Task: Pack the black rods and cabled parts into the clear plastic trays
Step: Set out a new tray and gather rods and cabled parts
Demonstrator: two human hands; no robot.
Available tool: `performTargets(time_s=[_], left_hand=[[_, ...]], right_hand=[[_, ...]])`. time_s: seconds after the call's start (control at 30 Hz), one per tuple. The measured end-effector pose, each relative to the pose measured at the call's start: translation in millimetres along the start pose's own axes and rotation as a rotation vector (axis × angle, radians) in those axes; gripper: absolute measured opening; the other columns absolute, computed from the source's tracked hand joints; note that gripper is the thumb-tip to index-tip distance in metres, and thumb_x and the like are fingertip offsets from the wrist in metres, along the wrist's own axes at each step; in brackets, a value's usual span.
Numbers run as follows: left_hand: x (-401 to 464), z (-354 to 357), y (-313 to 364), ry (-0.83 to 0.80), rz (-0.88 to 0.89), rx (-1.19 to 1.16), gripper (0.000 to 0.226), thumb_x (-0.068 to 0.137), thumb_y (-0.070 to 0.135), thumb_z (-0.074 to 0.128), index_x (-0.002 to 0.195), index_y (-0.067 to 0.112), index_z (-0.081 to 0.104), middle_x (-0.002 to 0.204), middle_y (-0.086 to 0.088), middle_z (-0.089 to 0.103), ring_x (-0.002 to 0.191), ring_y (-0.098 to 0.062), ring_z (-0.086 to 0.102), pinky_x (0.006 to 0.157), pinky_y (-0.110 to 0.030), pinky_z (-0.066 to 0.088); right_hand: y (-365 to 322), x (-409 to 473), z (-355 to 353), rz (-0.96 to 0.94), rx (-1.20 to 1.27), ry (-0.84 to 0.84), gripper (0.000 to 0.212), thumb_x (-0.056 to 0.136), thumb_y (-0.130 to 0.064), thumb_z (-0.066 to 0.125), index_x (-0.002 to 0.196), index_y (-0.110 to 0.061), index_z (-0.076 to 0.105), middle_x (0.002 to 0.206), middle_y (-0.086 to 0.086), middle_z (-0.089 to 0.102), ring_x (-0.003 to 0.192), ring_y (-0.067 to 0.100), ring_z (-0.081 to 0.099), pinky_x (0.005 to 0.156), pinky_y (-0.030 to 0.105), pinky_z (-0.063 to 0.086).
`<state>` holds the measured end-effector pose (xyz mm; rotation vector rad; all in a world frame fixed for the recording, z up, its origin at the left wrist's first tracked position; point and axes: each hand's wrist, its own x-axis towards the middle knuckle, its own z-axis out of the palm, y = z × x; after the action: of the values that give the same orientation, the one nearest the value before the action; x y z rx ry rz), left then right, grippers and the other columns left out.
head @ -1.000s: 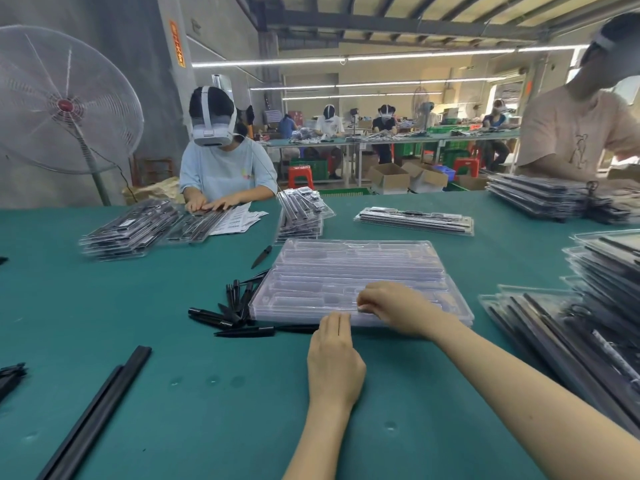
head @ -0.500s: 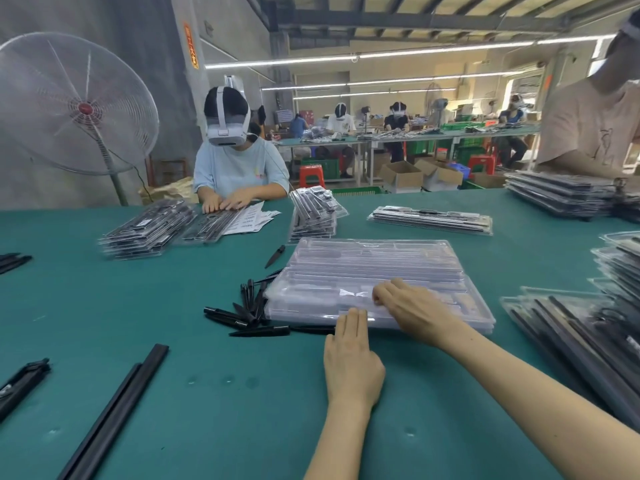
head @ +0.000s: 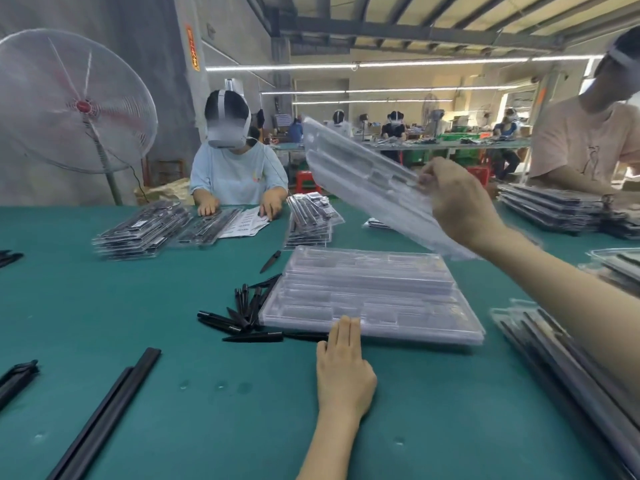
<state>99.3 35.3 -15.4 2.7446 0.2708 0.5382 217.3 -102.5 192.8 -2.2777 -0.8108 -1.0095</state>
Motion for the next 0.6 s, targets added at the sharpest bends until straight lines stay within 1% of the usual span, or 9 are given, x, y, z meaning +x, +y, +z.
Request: performTargets(time_s=[0.1, 0.17, 0.2, 0.27, 0.3, 0.37, 0.4, 0.47, 0.6], left_hand=[[-6.4, -8.1, -0.3, 0.072, 0.087, -0.106, 0.063, 0.084, 0.005, 0.040, 0.145, 0.019, 0.027, 0.149, 0.004, 0.027, 0.140, -0.011, 0.020, 0.113, -0.022, 0.016], [-15.2, -15.8, 4.2, 0.108, 0.059, -0.396, 0.051, 0.085, -0.001, 0.044, 0.131, 0.020, 0.042, 0.133, 0.005, 0.042, 0.128, -0.011, 0.035, 0.104, -0.011, 0.023], [-21.0, -21.9, 7.6, 0.096, -0.041, -0.619, 0.041, 0.087, -0.003, 0.047, 0.121, 0.021, 0.048, 0.123, 0.003, 0.048, 0.118, -0.013, 0.044, 0.096, -0.008, 0.031], [-37.2, -32.3, 10.4, 0.031, -0.328, -1.150, 0.020, 0.094, -0.001, 0.047, 0.103, 0.016, 0.051, 0.103, -0.004, 0.055, 0.095, -0.021, 0.055, 0.078, -0.015, 0.046], [-46.2, -38.2, 10.2, -0.026, -0.448, -1.399, 0.011, 0.097, 0.004, 0.044, 0.104, 0.010, 0.050, 0.100, -0.010, 0.055, 0.085, -0.025, 0.059, 0.071, -0.022, 0.051], [-62.8, -51.0, 7.8, -0.138, -0.579, -1.724, 0.027, 0.100, 0.015, 0.040, 0.120, -0.002, 0.045, 0.104, -0.021, 0.056, 0.076, -0.028, 0.063, 0.065, -0.030, 0.057], [-71.4, -56.1, 4.7, -0.178, -0.576, -1.782, 0.033, 0.100, 0.018, 0.040, 0.125, -0.004, 0.043, 0.106, -0.024, 0.058, 0.075, -0.029, 0.065, 0.066, -0.032, 0.059], [-88.6, -66.6, 2.0, -0.188, -0.515, -1.800, 0.031, 0.100, 0.019, 0.041, 0.123, -0.002, 0.042, 0.103, -0.027, 0.062, 0.075, -0.029, 0.068, 0.069, -0.033, 0.059], [-112.7, -72.2, -2.8, -0.151, -0.508, -1.705, 0.018, 0.100, 0.017, 0.040, 0.110, 0.002, 0.041, 0.107, -0.031, 0.063, 0.078, -0.032, 0.070, 0.065, -0.031, 0.058]], right_hand=[[-13.2, -49.7, 7.9, 0.005, 0.075, -0.300, 0.012, 0.096, -0.010, 0.050, 0.088, -0.006, 0.057, 0.088, 0.009, 0.059, 0.081, 0.027, 0.054, 0.070, 0.033, 0.037], [-27.7, -92.5, 18.9, 0.010, 0.123, -0.517, 0.012, 0.094, -0.013, 0.055, 0.090, -0.005, 0.063, 0.093, 0.012, 0.065, 0.089, 0.027, 0.058, 0.077, 0.034, 0.041], [-36.2, -114.5, 23.5, 0.013, 0.154, -0.580, 0.013, 0.093, -0.015, 0.057, 0.089, -0.006, 0.065, 0.092, 0.011, 0.066, 0.089, 0.026, 0.058, 0.078, 0.033, 0.040], [-51.5, -152.9, 29.2, 0.025, 0.230, -0.616, 0.012, 0.092, -0.019, 0.060, 0.085, -0.010, 0.063, 0.088, 0.005, 0.065, 0.086, 0.021, 0.056, 0.076, 0.029, 0.039], [-57.8, -167.5, 31.2, 0.017, 0.241, -0.602, 0.012, 0.092, -0.021, 0.059, 0.084, -0.013, 0.061, 0.087, 0.001, 0.062, 0.087, 0.018, 0.054, 0.076, 0.027, 0.038], [-71.1, -189.0, 30.9, 0.006, 0.254, -0.546, 0.012, 0.093, -0.023, 0.057, 0.082, -0.017, 0.058, 0.083, -0.010, 0.055, 0.088, 0.014, 0.051, 0.076, 0.022, 0.036], [-78.6, -196.5, 28.4, 0.012, 0.288, -0.517, 0.012, 0.092, -0.024, 0.058, 0.081, -0.019, 0.058, 0.079, -0.016, 0.050, 0.085, 0.011, 0.050, 0.074, 0.019, 0.035], [-92.9, -206.8, 21.8, 0.036, 0.350, -0.493, 0.014, 0.090, -0.025, 0.061, 0.077, -0.020, 0.059, 0.072, -0.021, 0.047, 0.078, 0.004, 0.046, 0.071, 0.016, 0.035], [-106.0, -214.9, 10.5, 0.095, 0.415, -0.596, 0.015, 0.086, -0.029, 0.066, 0.075, -0.019, 0.065, 0.071, -0.011, 0.060, 0.075, 0.009, 0.056, 0.073, 0.030, 0.046]])
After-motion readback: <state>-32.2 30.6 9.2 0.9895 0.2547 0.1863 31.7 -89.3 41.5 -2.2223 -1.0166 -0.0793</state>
